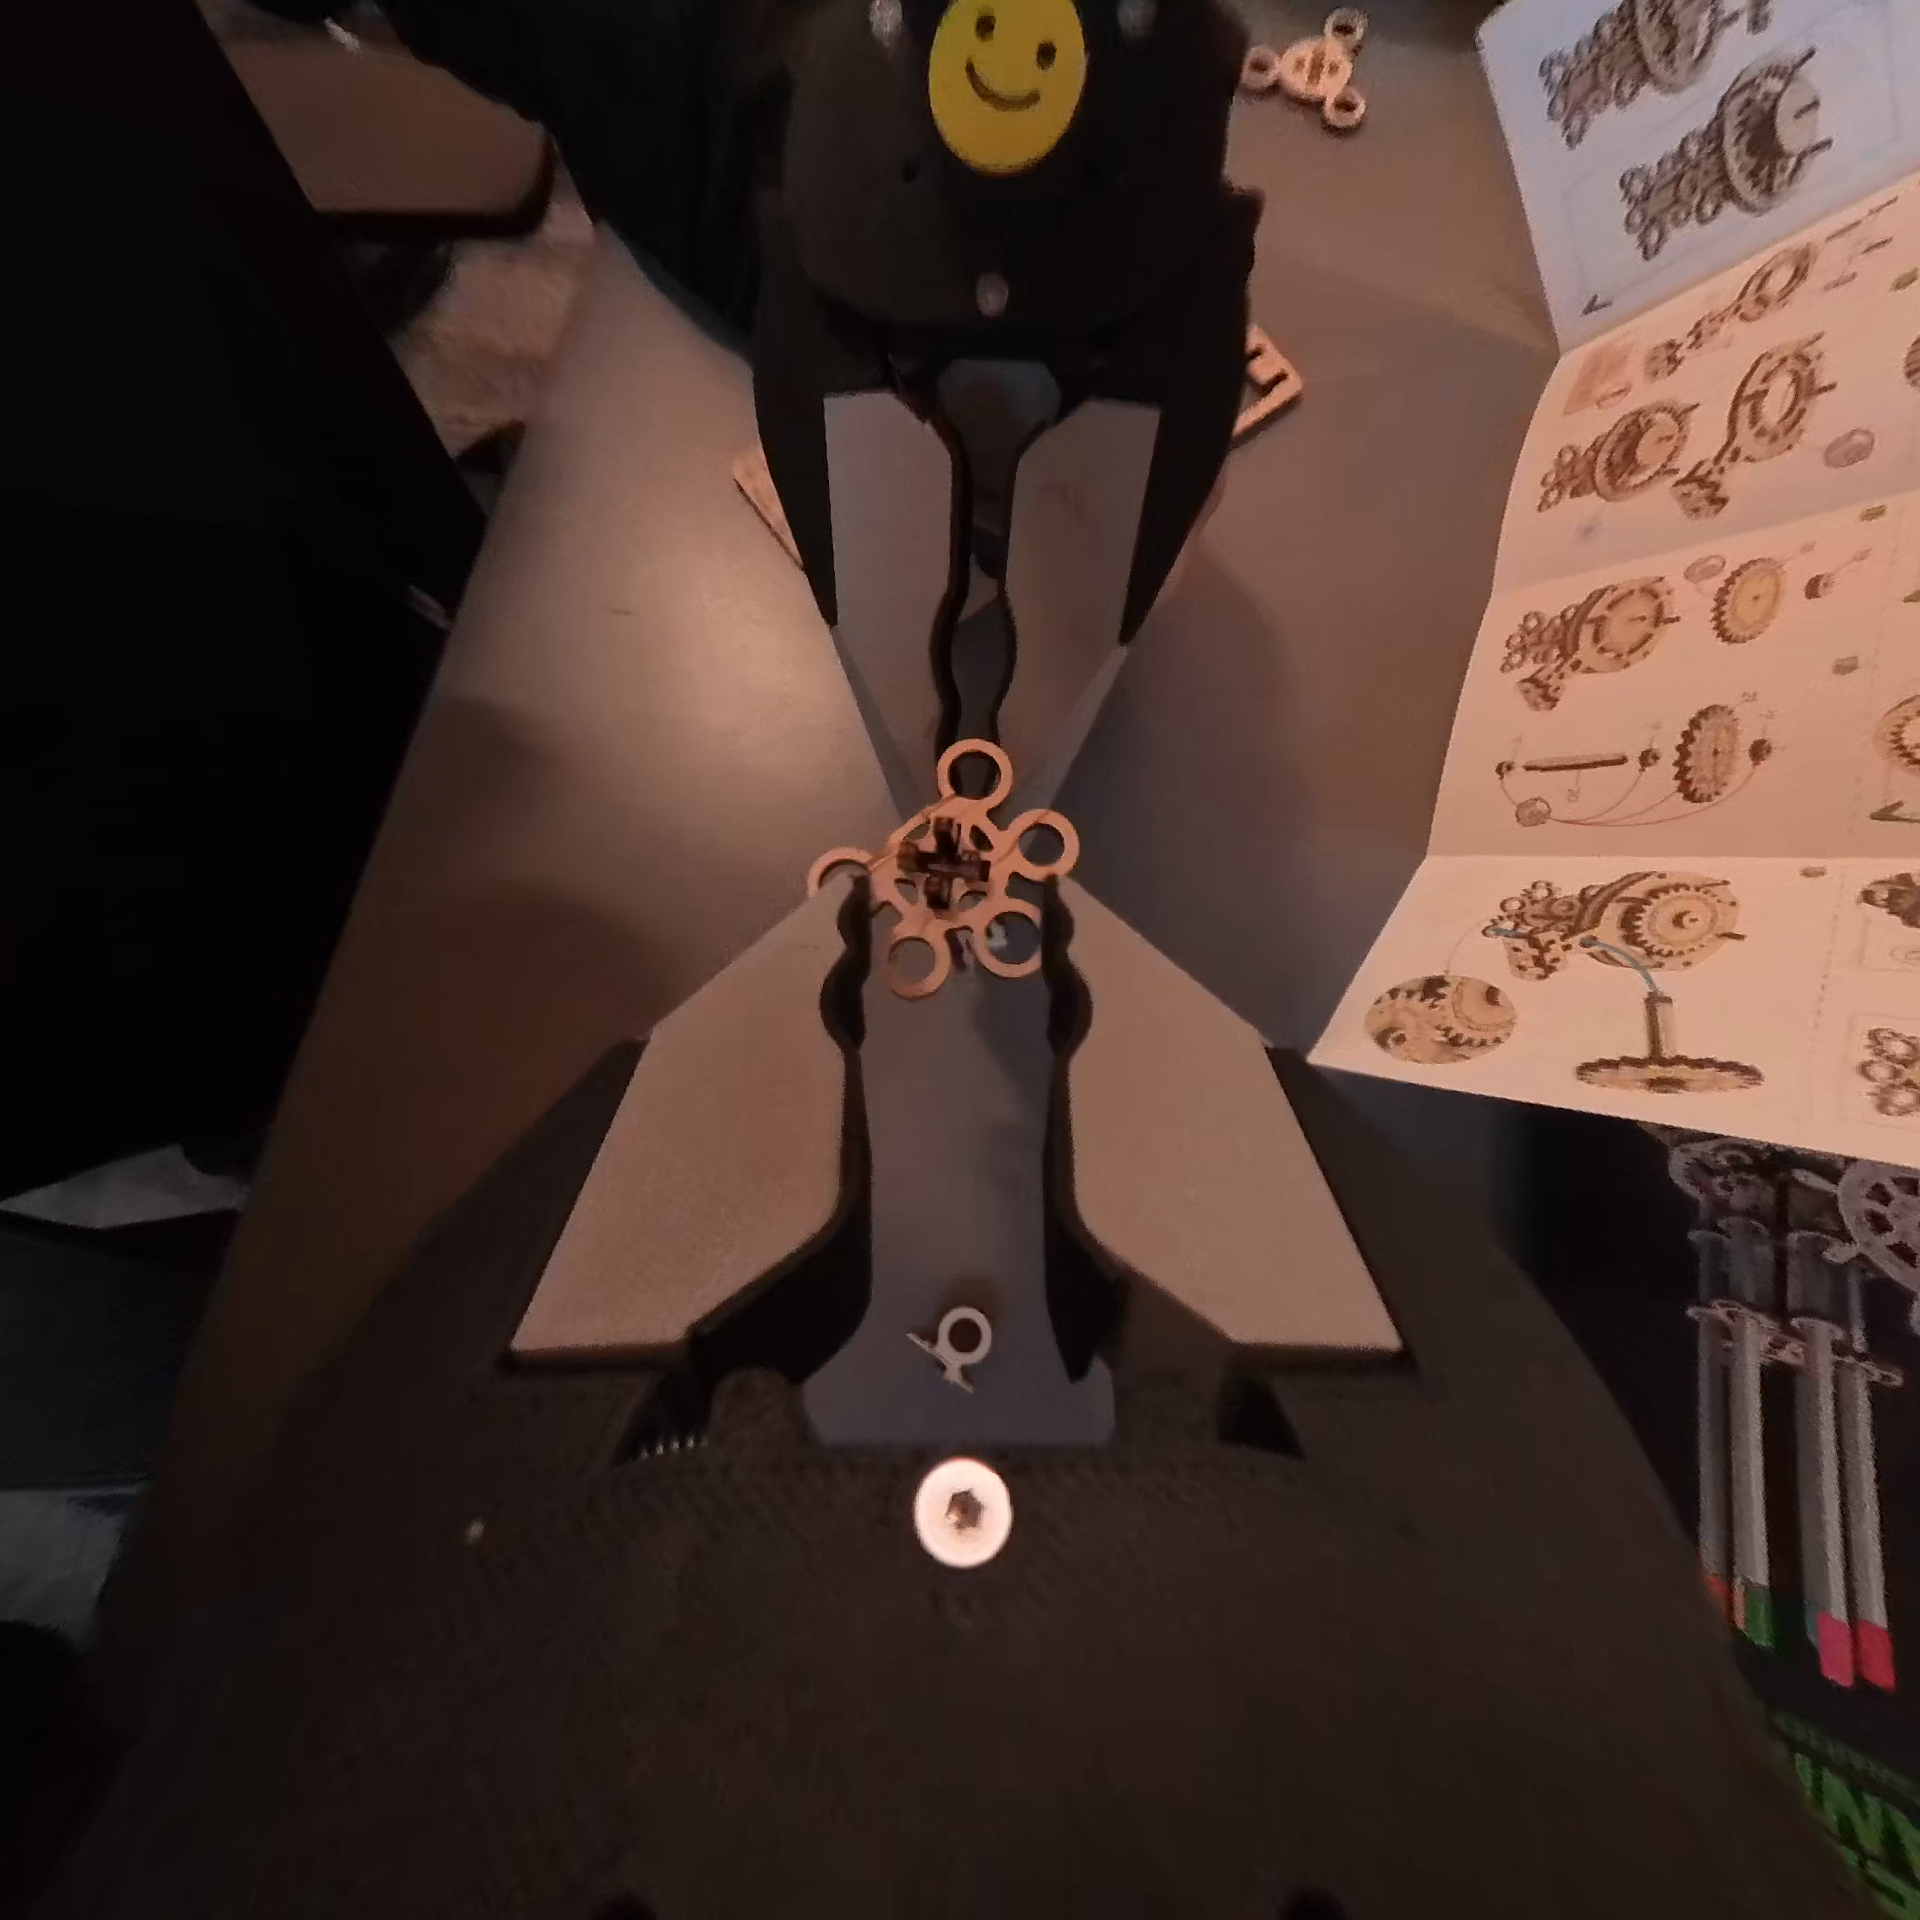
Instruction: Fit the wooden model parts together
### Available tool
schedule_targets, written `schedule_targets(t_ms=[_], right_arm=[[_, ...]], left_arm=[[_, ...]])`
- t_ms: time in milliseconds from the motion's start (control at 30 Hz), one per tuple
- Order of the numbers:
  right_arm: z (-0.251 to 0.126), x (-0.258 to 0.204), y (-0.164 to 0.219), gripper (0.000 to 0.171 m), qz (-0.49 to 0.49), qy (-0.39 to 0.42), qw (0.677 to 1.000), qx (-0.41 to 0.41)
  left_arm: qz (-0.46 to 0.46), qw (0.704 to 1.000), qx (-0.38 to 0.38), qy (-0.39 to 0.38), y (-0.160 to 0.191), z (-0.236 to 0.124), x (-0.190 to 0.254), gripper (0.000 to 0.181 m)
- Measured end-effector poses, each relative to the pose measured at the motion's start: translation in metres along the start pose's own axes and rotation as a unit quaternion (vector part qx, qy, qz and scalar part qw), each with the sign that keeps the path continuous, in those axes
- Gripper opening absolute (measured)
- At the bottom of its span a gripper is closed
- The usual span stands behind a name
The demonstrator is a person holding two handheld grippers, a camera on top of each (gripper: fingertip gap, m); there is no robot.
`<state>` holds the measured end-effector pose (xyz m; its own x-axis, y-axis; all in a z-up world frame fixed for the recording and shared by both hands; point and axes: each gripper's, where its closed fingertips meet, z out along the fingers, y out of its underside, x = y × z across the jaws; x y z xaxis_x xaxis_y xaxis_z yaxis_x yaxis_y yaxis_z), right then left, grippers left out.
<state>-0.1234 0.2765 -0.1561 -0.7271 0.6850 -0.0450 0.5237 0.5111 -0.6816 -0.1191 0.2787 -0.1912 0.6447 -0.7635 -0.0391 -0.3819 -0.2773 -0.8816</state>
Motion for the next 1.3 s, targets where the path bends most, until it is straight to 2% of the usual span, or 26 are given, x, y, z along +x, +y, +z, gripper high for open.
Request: schedule_targets(t_ms=[267,767,1133,1200,1300], right_arm=[[-0.006,0.0,-0.009,0.03,-0.013,0.017,1.0,0.015],[0.003,-0.001,-0.01,0.012,-0.019,0.029,0.999,0.009],[0.004,-0.001,-0.009,0.012,0.005,0.037,0.998,0.046],[0.004,-0.001,-0.008,0.014,-0.006,0.049,0.997,0.051],[0.0,0.0,-0.011,0.026,0.016,0.049,0.996,0.078]], left_arm=[[-0.001,1.0,0.003,-0.004,-0.001,-0.001,-0.002,0.001],[0.015,1.0,0.001,-0.02,-0.001,-0.001,-0.003,0.001],[0.002,1.0,-0.001,-0.015,0.0,0.0,-0.002,0.002],[-0.008,1.0,-0.004,-0.014,0.001,0.001,-0.002,0.002],[-0.011,1.0,0.011,-0.007,-0.005,-0.001,0.0,0.001]])
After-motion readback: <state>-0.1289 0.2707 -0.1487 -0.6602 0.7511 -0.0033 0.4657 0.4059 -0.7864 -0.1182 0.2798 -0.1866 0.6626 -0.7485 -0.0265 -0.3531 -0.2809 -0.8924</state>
